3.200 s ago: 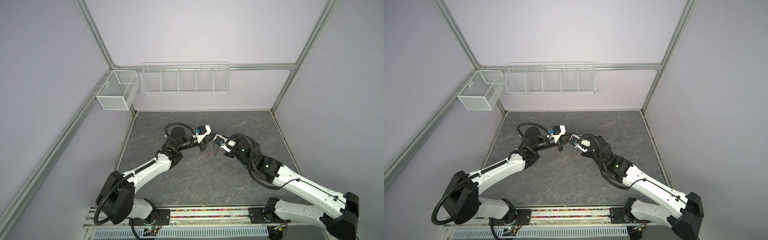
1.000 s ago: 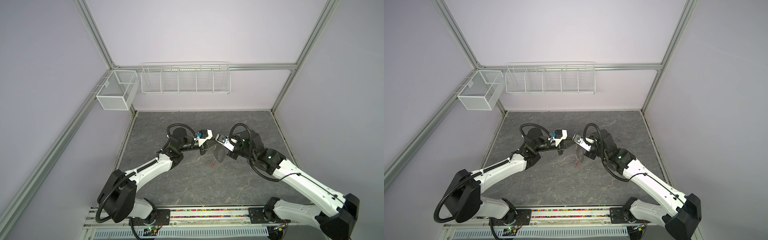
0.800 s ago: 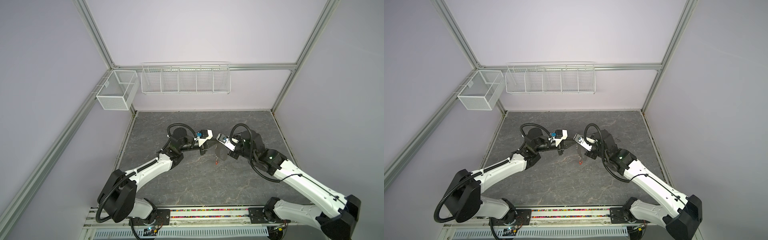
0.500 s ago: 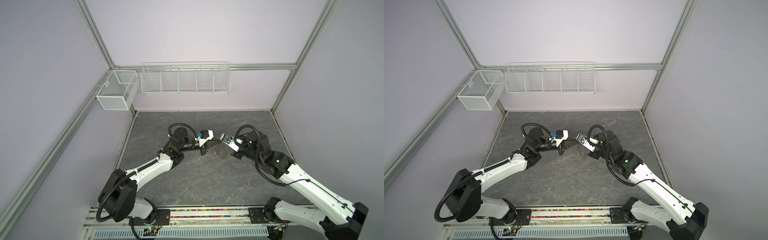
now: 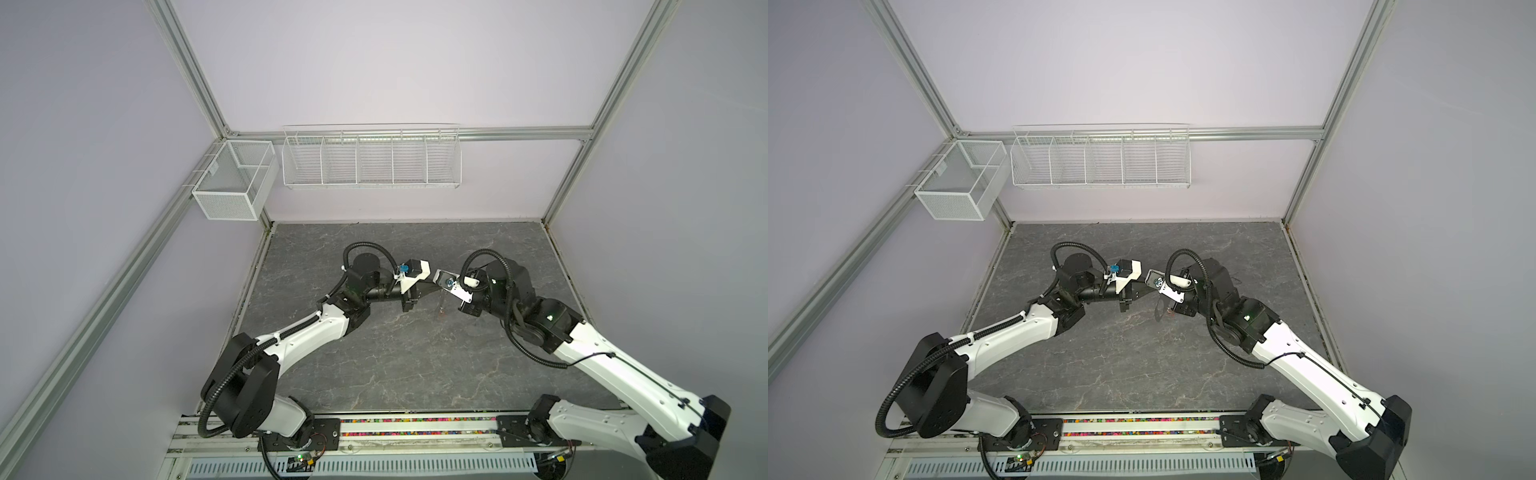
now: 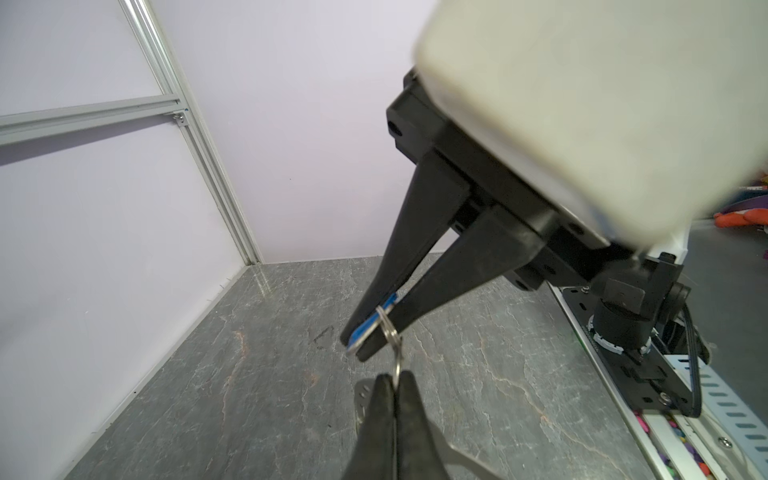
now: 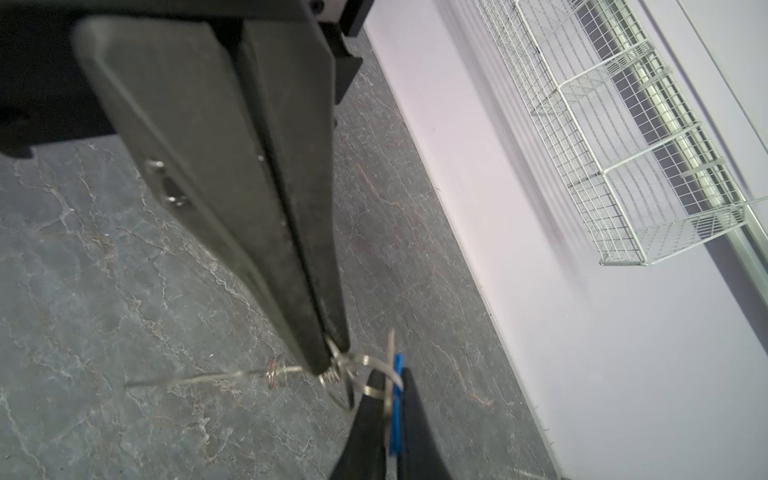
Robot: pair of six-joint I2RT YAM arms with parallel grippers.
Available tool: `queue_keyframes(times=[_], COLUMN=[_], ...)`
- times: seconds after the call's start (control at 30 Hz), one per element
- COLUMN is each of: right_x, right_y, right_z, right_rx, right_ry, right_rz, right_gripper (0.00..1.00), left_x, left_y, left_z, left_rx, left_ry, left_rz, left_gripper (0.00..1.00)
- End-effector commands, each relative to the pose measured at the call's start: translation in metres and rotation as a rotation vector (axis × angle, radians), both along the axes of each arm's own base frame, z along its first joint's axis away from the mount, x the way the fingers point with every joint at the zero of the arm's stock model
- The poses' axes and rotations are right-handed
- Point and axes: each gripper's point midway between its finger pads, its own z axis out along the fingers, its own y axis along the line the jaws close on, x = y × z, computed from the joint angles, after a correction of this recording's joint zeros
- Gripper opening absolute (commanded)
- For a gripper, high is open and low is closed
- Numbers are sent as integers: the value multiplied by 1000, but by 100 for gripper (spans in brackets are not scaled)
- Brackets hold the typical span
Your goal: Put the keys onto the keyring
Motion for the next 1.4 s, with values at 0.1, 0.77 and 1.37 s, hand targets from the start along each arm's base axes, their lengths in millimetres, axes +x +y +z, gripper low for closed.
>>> queue_keyframes(times=[0.1, 0.77, 1.37], right_x=[18, 85, 61], right_y=[-11, 133, -6], right_z=[-5, -6, -199], right_rx=[-89, 119, -274], right_ry=[0, 116, 487], right_rz=[-69, 254, -11], right_gripper=[7, 7, 7], left_x=[19, 136, 151], left_y=[5, 208, 177], left_z=[0, 38, -15], left_rx=[44, 105, 169], left_ry=[-37, -50, 57], left_rz=[95, 1163, 1033], left_gripper=[30, 45, 46])
